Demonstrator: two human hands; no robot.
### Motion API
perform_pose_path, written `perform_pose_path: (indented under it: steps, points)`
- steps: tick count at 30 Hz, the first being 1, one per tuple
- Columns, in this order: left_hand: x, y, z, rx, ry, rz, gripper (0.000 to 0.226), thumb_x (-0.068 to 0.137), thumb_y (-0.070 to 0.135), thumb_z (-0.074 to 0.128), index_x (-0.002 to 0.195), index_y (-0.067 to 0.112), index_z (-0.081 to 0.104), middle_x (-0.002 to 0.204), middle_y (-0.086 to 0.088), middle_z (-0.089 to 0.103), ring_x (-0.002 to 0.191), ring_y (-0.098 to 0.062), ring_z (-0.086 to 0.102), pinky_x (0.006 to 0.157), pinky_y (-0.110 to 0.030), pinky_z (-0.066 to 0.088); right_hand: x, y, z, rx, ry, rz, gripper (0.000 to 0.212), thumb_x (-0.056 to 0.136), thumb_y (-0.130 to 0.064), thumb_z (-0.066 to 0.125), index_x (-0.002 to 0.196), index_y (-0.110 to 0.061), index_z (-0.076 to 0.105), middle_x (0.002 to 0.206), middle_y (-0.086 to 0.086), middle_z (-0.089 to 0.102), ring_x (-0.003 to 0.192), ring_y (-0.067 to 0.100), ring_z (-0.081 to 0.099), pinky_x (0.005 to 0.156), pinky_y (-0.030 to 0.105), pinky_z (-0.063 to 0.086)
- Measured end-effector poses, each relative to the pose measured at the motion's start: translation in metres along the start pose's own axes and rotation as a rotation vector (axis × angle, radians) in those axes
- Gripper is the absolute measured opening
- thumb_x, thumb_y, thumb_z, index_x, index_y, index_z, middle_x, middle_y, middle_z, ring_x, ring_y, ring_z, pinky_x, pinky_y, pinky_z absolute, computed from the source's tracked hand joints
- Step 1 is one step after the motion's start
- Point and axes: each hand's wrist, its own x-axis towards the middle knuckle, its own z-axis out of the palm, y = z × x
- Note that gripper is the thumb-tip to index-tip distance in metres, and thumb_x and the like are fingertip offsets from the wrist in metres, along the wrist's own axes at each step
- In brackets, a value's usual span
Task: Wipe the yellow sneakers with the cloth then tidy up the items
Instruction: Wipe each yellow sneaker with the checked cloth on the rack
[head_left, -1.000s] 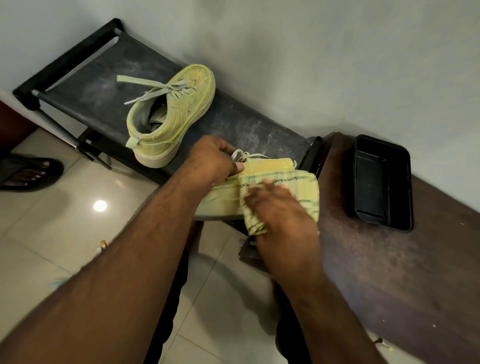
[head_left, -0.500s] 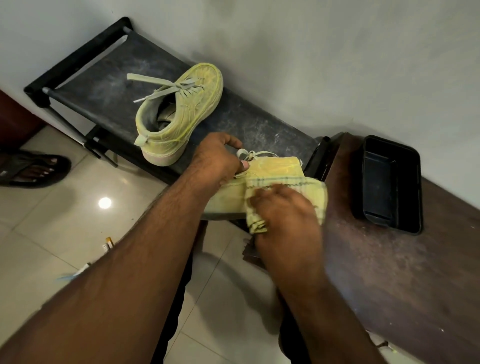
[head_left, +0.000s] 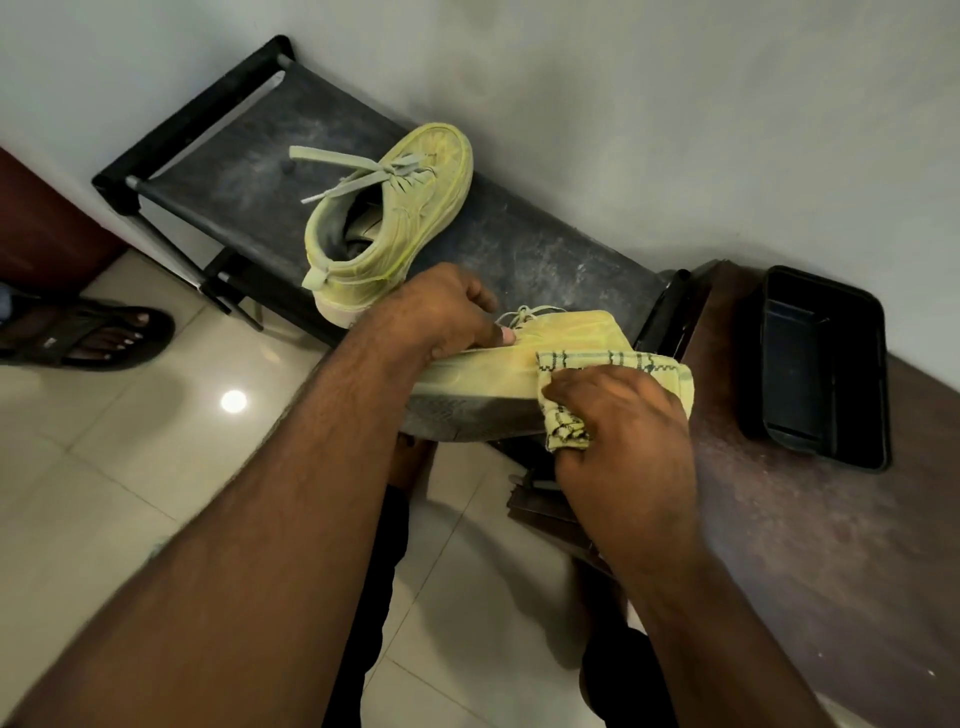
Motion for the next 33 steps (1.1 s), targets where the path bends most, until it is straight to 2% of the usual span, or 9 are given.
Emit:
perform_pose_path:
  steps: [4,6,10,14,18,24,27,31,33]
  points:
    - [-0.003,-0.001,-0.006,0.126,0.0,-0.12,0.064,0.067,0.051,0.082,0.108,0.004,0.066,0.108,-0.014,0.067,0.104,-0.031,0.064,0.087,-0.04,0.051,0.001,-0.016,0.003,0.089,-0.003,-0.07,0.042,0.056,-0.013,0.058,0.095,-0.017,0.072,0.105,-0.004,0.07,0.096,0.026,0.062,0.081,0.04,0.046]
    - [-0.003,-0.001,-0.007,0.137,-0.012,-0.145,0.073,0.063,0.052,0.084,0.11,0.0,0.064,0.106,-0.018,0.066,0.106,-0.035,0.063,0.086,-0.044,0.052,0.004,-0.03,0.005,0.136,-0.059,-0.154,0.035,0.063,-0.018,0.054,0.094,-0.018,0.071,0.111,-0.005,0.069,0.096,0.025,0.06,0.079,0.039,0.045]
    - [-0.004,-0.001,-0.008,0.104,-0.055,-0.144,0.059,0.058,0.047,0.088,0.094,0.006,0.066,0.076,-0.009,0.064,0.098,-0.033,0.066,0.072,-0.035,0.051,0.005,-0.051,0.007,0.124,-0.178,-0.264,0.034,0.067,-0.029,0.042,0.087,-0.018,0.067,0.095,-0.006,0.069,0.089,0.023,0.054,0.075,0.035,0.04]
    - [-0.003,-0.002,-0.005,0.087,-0.04,-0.14,0.069,0.059,0.045,0.089,0.108,0.002,0.064,0.102,-0.015,0.066,0.103,-0.033,0.063,0.085,-0.043,0.052,0.008,-0.032,-0.004,0.032,-0.105,-0.171,0.034,0.064,-0.029,0.045,0.085,-0.017,0.069,0.078,-0.004,0.068,0.076,0.024,0.056,0.068,0.034,0.043]
    - [-0.002,-0.001,-0.002,0.086,-0.012,-0.141,0.072,0.061,0.043,0.088,0.115,0.003,0.062,0.115,-0.017,0.065,0.108,-0.032,0.062,0.081,-0.04,0.051,0.009,-0.015,-0.013,0.0,-0.038,-0.006,0.038,0.064,-0.023,0.05,0.093,-0.015,0.073,0.08,0.0,0.071,0.077,0.025,0.059,0.069,0.039,0.048]
    - [-0.001,0.001,0.001,0.061,0.007,-0.15,0.077,0.056,0.038,0.091,0.117,0.002,0.061,0.115,-0.018,0.066,0.108,-0.033,0.063,0.082,-0.04,0.051,0.003,-0.044,0.002,0.152,-0.184,-0.267,0.029,0.064,-0.027,0.046,0.08,-0.015,0.068,0.075,-0.005,0.066,0.077,0.024,0.053,0.067,0.035,0.042]
    - [-0.001,0.0,0.002,0.031,0.005,-0.148,0.079,0.057,0.036,0.091,0.121,0.002,0.059,0.119,-0.018,0.064,0.111,-0.033,0.061,0.086,-0.042,0.05,0.009,-0.028,-0.007,0.061,-0.106,-0.165,0.028,0.063,-0.024,0.05,0.08,-0.015,0.07,0.072,-0.002,0.066,0.072,0.025,0.055,0.064,0.036,0.048]
    - [-0.002,0.001,0.001,0.032,0.012,-0.137,0.067,0.06,0.036,0.09,0.112,0.003,0.063,0.114,-0.016,0.066,0.106,-0.031,0.063,0.073,-0.035,0.047,0.014,-0.01,-0.018,-0.042,-0.039,0.14,0.032,0.064,-0.011,0.07,0.095,-0.013,0.074,0.081,0.009,0.067,0.079,0.033,0.058,0.07,0.049,0.051]
    - [-0.003,0.002,0.002,0.036,0.019,-0.142,0.068,0.06,0.036,0.09,0.113,0.004,0.063,0.113,-0.015,0.066,0.105,-0.03,0.063,0.073,-0.035,0.047,0.013,-0.023,-0.013,-0.041,0.0,0.117,0.024,0.062,-0.014,0.066,0.084,-0.013,0.073,0.072,0.006,0.065,0.072,0.031,0.057,0.067,0.042,0.05]
